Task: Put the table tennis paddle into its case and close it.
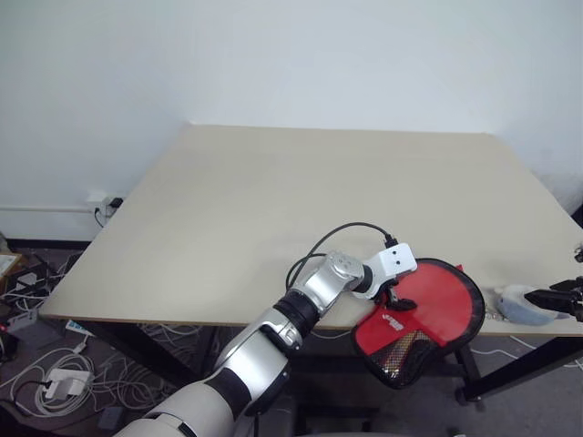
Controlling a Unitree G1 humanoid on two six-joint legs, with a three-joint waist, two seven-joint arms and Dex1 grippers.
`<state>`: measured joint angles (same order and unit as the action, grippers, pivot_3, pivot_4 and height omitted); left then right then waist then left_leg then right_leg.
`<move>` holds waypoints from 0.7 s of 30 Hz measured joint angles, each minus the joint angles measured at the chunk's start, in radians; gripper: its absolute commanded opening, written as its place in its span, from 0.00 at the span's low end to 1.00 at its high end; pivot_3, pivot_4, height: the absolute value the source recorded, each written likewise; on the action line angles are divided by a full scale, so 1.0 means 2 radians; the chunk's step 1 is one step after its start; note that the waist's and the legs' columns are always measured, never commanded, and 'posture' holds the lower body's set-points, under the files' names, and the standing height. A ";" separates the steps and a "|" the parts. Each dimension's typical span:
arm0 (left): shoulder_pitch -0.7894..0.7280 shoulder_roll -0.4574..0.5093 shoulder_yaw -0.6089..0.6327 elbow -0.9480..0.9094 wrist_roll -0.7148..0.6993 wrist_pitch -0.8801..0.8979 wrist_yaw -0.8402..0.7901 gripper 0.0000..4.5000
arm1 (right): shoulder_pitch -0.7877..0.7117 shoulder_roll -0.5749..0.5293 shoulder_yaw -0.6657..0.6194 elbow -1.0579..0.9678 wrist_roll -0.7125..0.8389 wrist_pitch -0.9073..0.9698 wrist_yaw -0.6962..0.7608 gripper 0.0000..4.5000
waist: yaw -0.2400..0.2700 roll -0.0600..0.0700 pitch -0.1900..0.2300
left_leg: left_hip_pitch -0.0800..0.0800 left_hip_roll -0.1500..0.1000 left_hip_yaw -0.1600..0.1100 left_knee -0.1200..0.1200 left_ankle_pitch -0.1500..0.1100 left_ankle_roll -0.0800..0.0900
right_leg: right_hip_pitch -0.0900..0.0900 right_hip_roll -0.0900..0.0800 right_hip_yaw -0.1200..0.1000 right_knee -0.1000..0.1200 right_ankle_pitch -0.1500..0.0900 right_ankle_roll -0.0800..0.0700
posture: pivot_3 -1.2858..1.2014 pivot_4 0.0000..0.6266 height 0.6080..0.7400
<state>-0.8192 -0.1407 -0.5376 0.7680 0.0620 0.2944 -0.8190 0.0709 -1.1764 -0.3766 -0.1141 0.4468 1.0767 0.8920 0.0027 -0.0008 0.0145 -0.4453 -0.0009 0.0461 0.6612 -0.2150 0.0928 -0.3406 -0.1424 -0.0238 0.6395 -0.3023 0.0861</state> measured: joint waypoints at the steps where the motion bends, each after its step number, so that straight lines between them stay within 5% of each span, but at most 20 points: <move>1: 0.000 0.000 0.000 0.000 0.000 0.000 0.000 0.85 | 0.001 -0.003 0.011 0.000 -0.008 -0.008 -0.001 0.71 | 0.000 0.000 0.000 | 0.000 0.000 0.000 0.000 0.000 0.000 | 0.000 0.000 0.000 0.000 0.000 0.000 | 0.52 0.00 0.81; 7: 0.000 0.000 0.000 0.000 0.000 0.000 0.000 0.85 | -0.011 -0.010 0.069 0.012 -0.037 -0.039 -0.003 0.71 | 0.000 0.000 0.000 | 0.000 0.000 0.000 0.000 0.000 0.000 | 0.000 0.000 0.000 0.000 0.000 0.000 | 0.52 0.00 0.81; 12: 0.000 0.000 0.000 0.001 0.000 0.000 0.001 0.85 | -0.033 -0.008 0.105 0.037 -0.058 -0.068 -0.008 1.00 | 0.000 0.000 0.000 | 0.000 0.000 0.000 0.000 0.000 0.000 | 0.000 0.000 0.000 0.000 0.000 0.000 | 0.52 0.00 0.81; 21: -0.001 0.000 0.001 0.001 0.000 0.000 0.001 0.85 | -0.081 0.014 0.140 0.081 -0.072 -0.068 -0.016 1.00 | 0.000 0.000 0.000 | 0.000 0.000 0.000 0.000 0.000 0.000 | 0.000 0.000 0.000 0.000 0.000 0.000 | 0.52 0.00 0.81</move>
<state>-0.8203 -0.1406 -0.5364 0.7704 0.0623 0.2939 -0.8163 -0.0913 -1.1476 -0.0963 0.0483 0.3032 0.9401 0.8597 0.0026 -0.0017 0.0144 -0.4453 -0.0010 0.0458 0.6618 -0.2150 0.0926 -0.3404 -0.1427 -0.0243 0.6396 -0.3021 0.0860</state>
